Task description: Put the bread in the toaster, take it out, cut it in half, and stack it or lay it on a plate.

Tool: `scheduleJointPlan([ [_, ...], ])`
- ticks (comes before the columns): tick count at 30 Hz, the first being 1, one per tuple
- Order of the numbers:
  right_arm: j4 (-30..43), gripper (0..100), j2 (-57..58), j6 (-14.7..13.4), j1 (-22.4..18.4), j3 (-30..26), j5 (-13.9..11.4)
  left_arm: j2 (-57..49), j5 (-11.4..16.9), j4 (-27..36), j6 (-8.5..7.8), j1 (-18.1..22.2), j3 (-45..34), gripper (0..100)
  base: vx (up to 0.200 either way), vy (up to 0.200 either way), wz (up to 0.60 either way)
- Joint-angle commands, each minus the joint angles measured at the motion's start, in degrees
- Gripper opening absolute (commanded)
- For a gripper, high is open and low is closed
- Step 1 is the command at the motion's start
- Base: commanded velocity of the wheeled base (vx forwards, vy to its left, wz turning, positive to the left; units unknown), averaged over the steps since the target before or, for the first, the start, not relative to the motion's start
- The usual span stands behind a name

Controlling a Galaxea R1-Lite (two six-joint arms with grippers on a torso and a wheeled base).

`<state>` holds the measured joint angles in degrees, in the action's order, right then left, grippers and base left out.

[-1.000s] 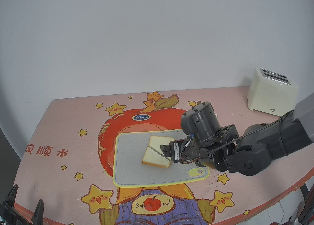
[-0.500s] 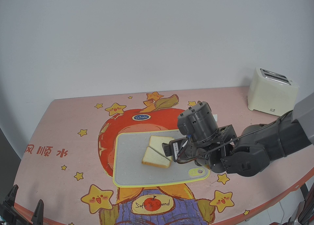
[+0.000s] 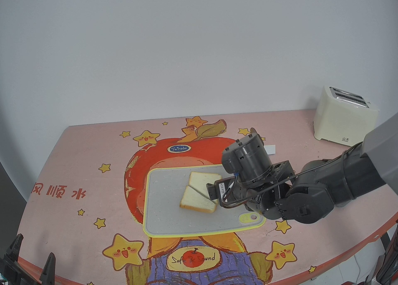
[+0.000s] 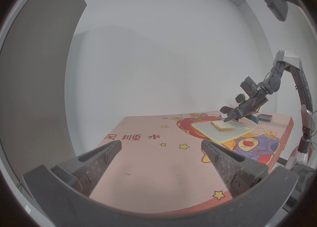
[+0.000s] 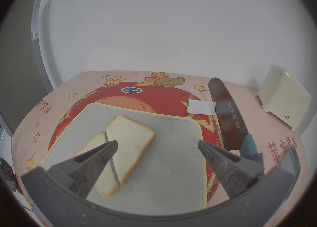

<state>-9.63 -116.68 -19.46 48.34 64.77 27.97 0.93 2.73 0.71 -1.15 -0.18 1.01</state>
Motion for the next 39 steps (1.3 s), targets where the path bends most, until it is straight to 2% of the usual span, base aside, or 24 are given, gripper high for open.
scheduleJointPlan([
  [1,-0.04,100,-0.04,0.03,-0.52,0.09,-0.02,0.13,-0.01,0.0,0.0,0.01,-0.75,100,0.0,0.0,0.0],
  [7,-0.13,100,-0.13,-0.23,-1.58,0.45,-0.1,0.13,-0.01,0.0,0.0,0.01,-0.75,100,0.0,0.0,0.0],
  [34,-0.04,100,-2.15,-0.32,-1.23,-0.17,-0.19,0.13,-0.01,0.0,0.0,0.01,-0.75,100,0.0,0.0,0.0],
  [35,-0.04,0,-2.15,-0.23,-1.23,-0.17,-0.19,0.13,-0.01,0.0,0.0,0.01,-0.75,100,0.0,0.0,0.0],
  [39,-0.04,0,-1.98,-0.32,-1.14,-0.17,-0.19,0.13,-0.01,0.0,0.0,0.01,-0.75,100,0.0,0.0,0.0],
])
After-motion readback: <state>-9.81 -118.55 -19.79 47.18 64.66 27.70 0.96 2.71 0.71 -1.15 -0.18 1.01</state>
